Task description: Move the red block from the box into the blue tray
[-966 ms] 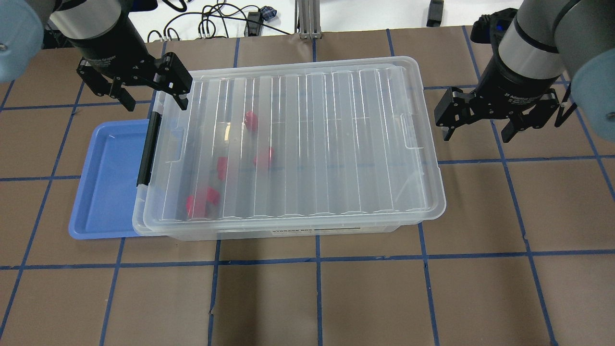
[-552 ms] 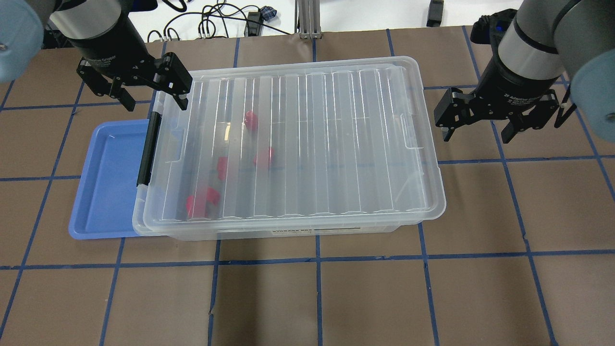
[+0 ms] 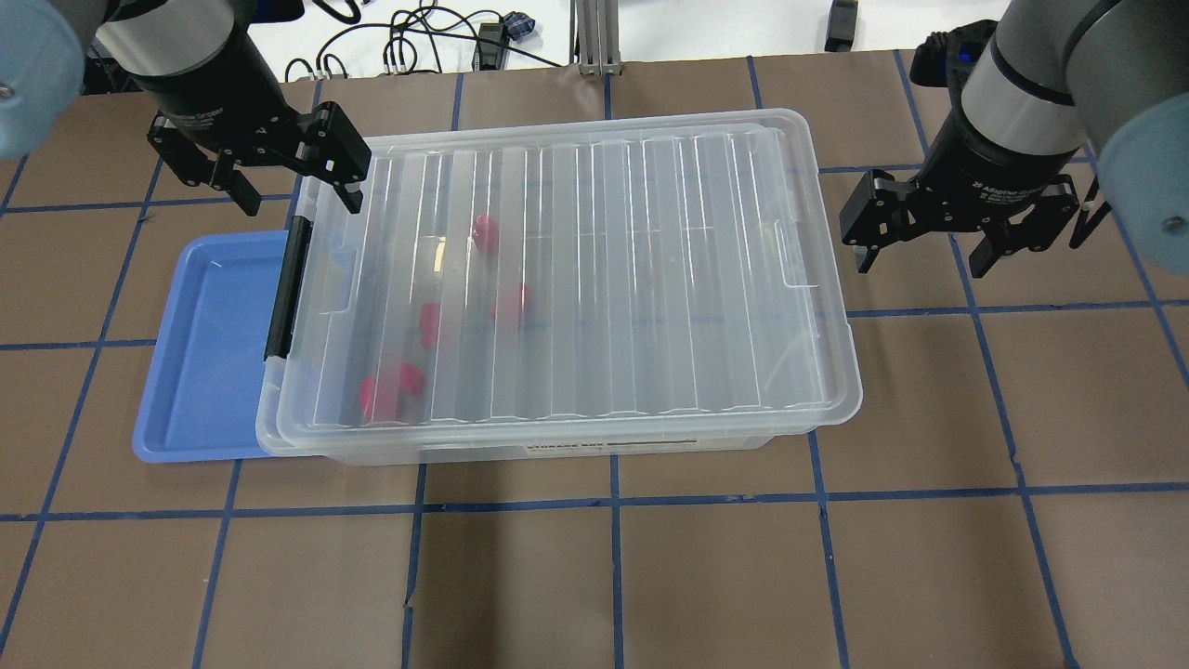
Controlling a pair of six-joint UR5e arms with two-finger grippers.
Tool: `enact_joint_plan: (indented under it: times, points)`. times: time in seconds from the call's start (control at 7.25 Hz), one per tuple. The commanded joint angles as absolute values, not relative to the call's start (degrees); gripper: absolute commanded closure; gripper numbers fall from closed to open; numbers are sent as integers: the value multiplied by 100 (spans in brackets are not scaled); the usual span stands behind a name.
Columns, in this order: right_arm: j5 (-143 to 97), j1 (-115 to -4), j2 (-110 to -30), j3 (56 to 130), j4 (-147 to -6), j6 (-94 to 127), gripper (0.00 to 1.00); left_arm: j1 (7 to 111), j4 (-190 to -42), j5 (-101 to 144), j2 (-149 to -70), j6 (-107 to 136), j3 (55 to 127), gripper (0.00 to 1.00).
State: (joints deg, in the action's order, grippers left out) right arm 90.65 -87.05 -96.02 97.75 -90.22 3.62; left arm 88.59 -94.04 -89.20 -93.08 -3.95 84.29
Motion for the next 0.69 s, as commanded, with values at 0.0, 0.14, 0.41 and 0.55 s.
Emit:
enact_joint_plan:
  times: [0.0, 0.14, 0.41, 0.55]
  points:
    - [9017, -8631, -9371, 9800, -9139, 386, 0, 8859, -9404, -8921, -9308, -396, 8429, 0]
    - [9087, -8622, -9204, 9800, -9506, 378, 0, 8859, -9404, -8921, -9308, -396, 8429, 0]
    - [9061, -8622, -8468, 9782, -10226, 404, 0, 8859, -9404, -8921, -9308, -396, 8429, 0]
    - [8975, -8639, -8255, 9678, -10578, 396, 0, 8859, -9404, -8921, -9308, -396, 8429, 0]
